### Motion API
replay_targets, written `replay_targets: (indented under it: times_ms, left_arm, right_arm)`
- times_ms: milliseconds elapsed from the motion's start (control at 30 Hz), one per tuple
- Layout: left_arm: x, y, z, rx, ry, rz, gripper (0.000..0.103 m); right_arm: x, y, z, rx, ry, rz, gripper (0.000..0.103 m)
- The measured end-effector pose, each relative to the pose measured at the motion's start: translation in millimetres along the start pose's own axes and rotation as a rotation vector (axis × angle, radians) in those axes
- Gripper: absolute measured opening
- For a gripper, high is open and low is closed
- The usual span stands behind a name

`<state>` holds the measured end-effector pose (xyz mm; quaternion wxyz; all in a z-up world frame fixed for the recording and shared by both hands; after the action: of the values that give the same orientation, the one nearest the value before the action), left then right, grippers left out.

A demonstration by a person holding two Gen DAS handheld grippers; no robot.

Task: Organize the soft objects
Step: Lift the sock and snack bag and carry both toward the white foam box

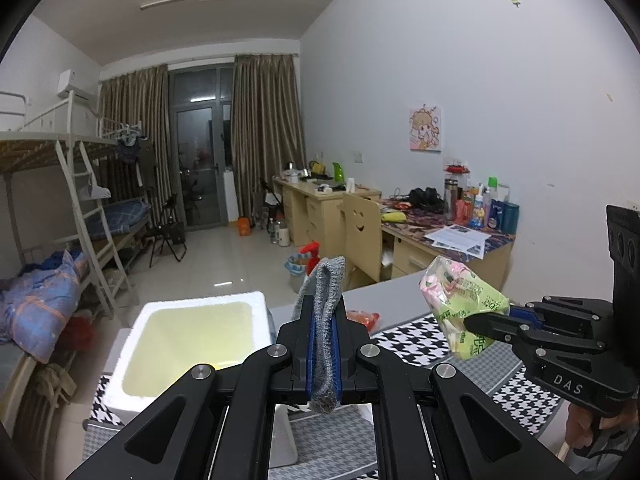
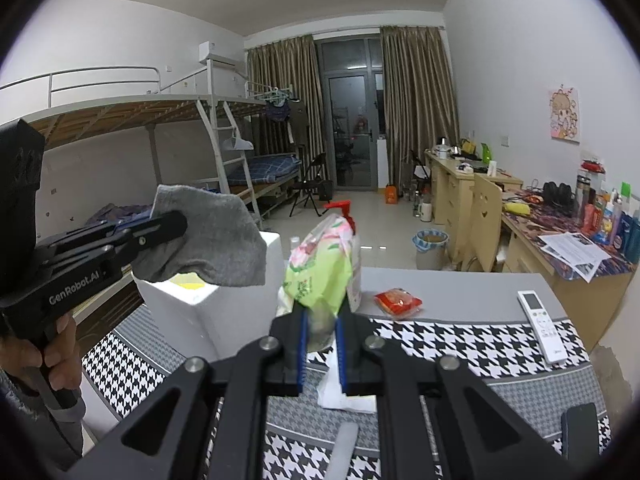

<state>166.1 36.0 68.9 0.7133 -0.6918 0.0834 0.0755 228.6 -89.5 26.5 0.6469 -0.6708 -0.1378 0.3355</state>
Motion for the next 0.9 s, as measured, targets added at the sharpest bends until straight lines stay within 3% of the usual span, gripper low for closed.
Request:
replay_targets:
  times_ms: [367,600,900]
  left_arm:
    - [-5,-17,37,-0.026,-0.095,-0.043,0.007]
    - [1,-11,58,-0.036,-0.173,-0.024,0.007]
    - [15,4,79,-0.063,-0.208,0.026,0.007]
  right_arm:
    - [17,-10,22,-0.028,-0.052,0.001,0.015]
    - [27,-10,32,-0.045,-0.079,0.012,0.015]
    - [36,-10,43,-0.062,-0.089,0.031,0.015]
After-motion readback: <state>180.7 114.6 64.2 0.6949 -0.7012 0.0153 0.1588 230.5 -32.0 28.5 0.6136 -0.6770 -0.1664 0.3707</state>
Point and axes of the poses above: each gripper's, at about its wrist camera, not at the fingertips, and x roughly the way its jaws point, z to its left, y to its underside, the point moved 4 cm from there along x, roughly the way its jaws point, and after that the axes turned 6 degrees about -z, right-handed, at the moved point
